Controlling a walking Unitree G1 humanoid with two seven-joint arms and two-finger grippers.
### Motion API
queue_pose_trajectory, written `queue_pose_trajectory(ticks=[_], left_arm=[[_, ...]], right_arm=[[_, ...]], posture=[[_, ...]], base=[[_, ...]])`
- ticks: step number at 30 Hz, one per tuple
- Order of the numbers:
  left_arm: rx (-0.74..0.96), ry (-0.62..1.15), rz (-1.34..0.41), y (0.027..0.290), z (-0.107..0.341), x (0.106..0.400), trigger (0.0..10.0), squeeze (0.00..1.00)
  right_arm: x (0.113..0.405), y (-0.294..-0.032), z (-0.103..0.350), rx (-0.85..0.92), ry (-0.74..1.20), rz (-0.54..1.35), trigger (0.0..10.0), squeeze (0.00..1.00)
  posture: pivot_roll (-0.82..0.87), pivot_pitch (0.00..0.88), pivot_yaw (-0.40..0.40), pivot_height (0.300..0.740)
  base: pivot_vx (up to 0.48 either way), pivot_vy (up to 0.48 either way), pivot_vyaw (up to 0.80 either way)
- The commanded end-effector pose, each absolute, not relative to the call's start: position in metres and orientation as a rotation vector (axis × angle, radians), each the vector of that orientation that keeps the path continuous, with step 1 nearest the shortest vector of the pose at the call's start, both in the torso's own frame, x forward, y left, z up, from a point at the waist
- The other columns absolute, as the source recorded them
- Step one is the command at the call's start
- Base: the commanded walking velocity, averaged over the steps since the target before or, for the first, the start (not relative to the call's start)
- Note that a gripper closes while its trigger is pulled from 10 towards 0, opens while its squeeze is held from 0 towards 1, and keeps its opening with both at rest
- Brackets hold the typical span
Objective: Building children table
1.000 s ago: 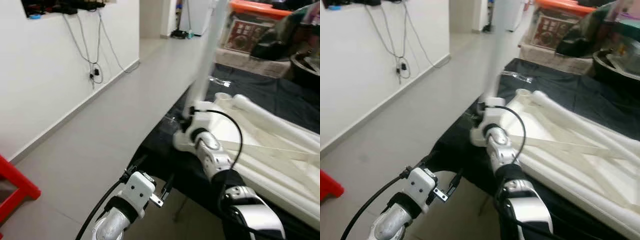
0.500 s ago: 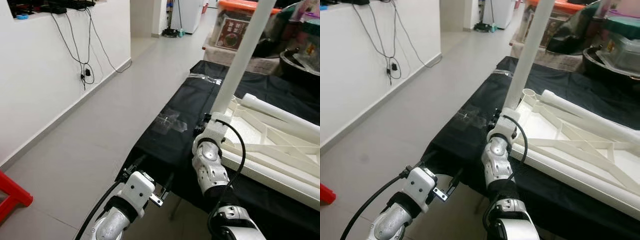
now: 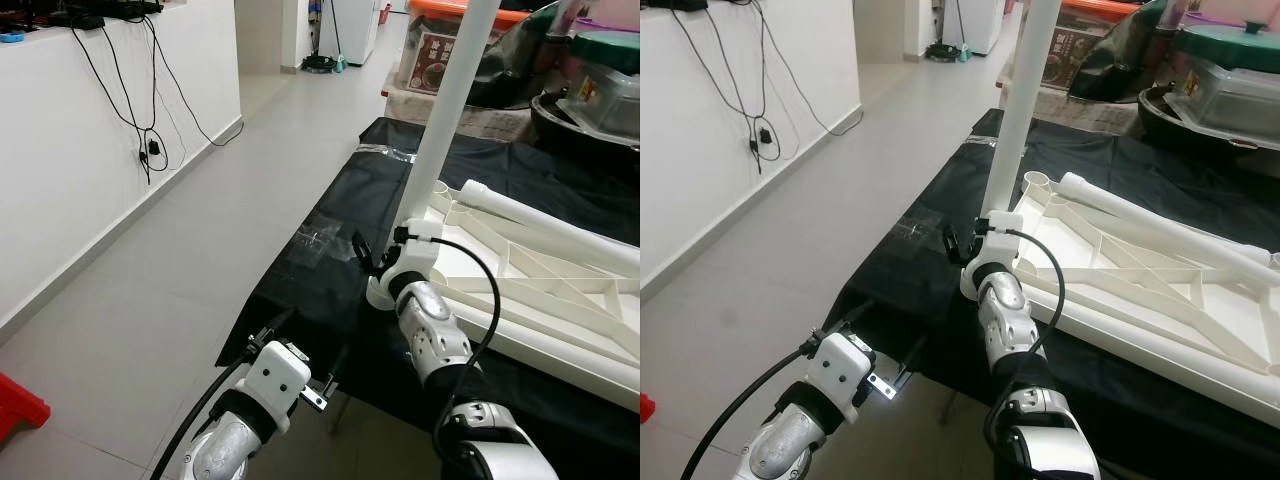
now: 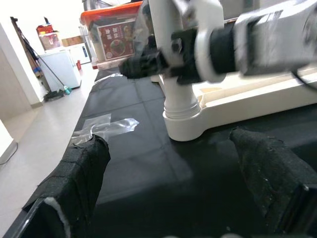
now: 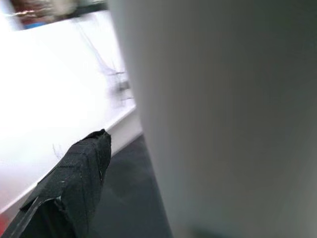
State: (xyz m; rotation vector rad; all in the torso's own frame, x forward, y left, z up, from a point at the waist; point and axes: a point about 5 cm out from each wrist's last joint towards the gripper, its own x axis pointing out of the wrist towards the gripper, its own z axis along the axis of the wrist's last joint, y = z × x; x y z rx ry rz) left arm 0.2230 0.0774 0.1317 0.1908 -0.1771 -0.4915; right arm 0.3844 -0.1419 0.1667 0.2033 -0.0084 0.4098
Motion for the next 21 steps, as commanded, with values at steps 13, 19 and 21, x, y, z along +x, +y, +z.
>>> queue_pose_trajectory(ticks=[13,19,21], left_arm=[[0.196,-0.155,-0.499,0.076,0.128,0.221,10.0,0.0],[0.196,-0.154,-0.498,0.076,0.128,0.22,10.0,0.0],[0.196,-0.154,-0.498,0.076,0.128,0.22,10.0,0.0]], right_arm=[[0.368,-0.096,0.177,0.079,0.108,1.197,10.0,0.0],[0.364,-0.087,0.17,-0.022,0.166,1.308,10.0,0.0],[0.366,-0.086,0.171,-0.028,0.155,1.29,4.5,0.0]], posture=[[0.1,0.076,-0.087,0.74],[0.09,0.079,-0.086,0.74],[0.09,0.079,-0.086,0.74]], base=[[0.0,0.0,0.0],[0.0,0.0,0.0],[0.0,0.0,0.0]])
